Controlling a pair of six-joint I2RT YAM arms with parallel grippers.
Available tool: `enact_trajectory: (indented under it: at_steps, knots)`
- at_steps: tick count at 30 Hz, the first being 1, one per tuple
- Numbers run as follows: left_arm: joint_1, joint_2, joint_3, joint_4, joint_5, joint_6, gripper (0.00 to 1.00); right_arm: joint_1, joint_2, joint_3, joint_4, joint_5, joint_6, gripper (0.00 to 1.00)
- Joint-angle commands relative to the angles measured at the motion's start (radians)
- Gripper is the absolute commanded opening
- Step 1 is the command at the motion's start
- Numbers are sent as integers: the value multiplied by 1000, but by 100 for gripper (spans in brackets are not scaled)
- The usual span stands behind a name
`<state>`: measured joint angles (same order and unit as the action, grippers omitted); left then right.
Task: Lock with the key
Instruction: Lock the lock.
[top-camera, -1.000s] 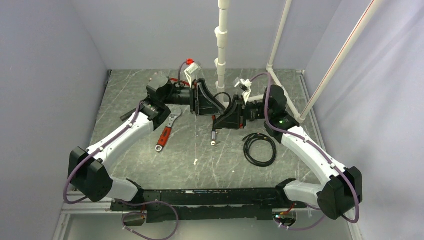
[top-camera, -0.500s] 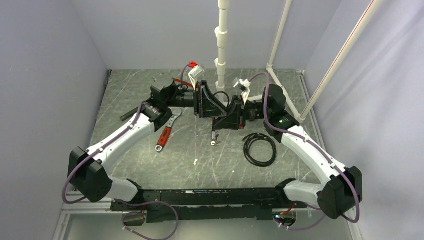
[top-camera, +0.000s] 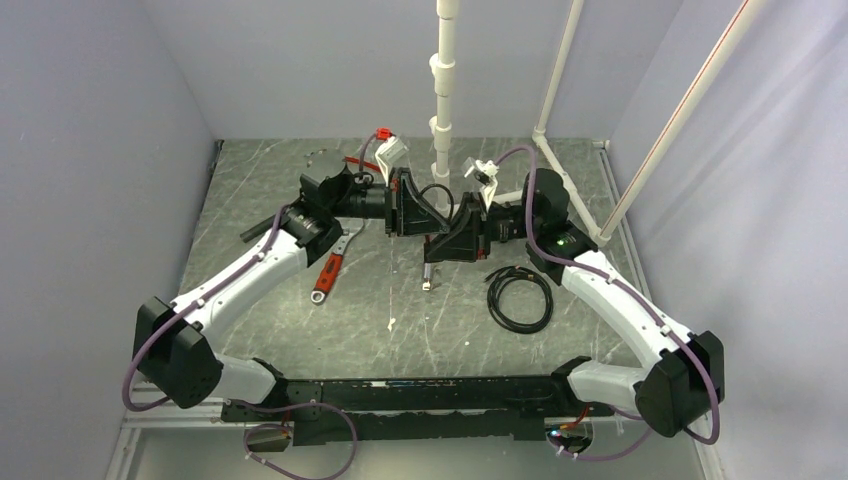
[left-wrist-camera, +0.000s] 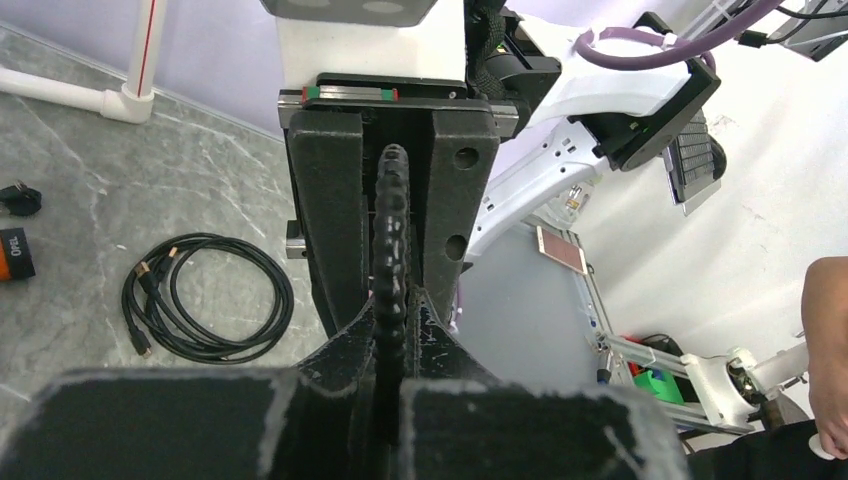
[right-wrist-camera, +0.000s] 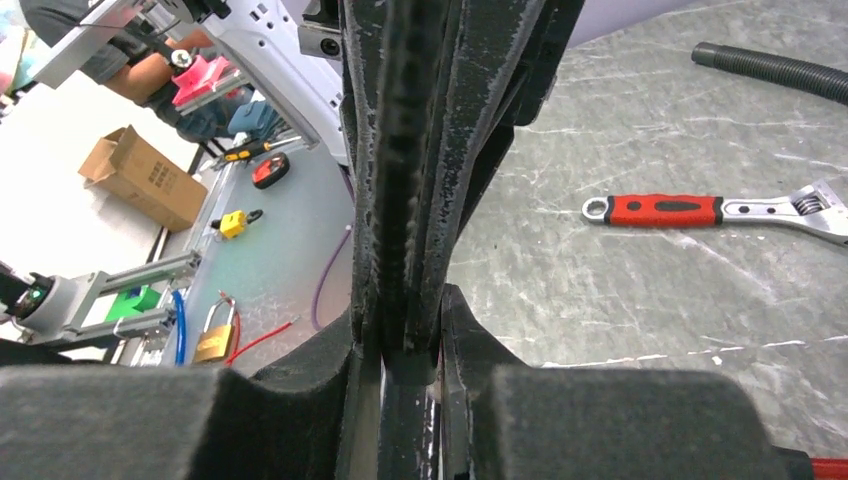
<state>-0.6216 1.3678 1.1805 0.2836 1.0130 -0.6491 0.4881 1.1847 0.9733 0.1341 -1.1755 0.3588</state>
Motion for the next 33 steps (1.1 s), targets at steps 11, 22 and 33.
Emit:
enact_trajectory:
  at_steps: [11, 22, 33]
  knots:
    - [122, 1, 80, 190, -11, -229, 0, -44, -73, -39, 131, 134, 78, 72]
    - [147, -13, 88, 186, -96, -259, 0, -24, 1, -110, 480, 194, 339, 62]
    - [154, -21, 63, 208, -122, -274, 0, 0, 24, -107, 511, 204, 353, 43]
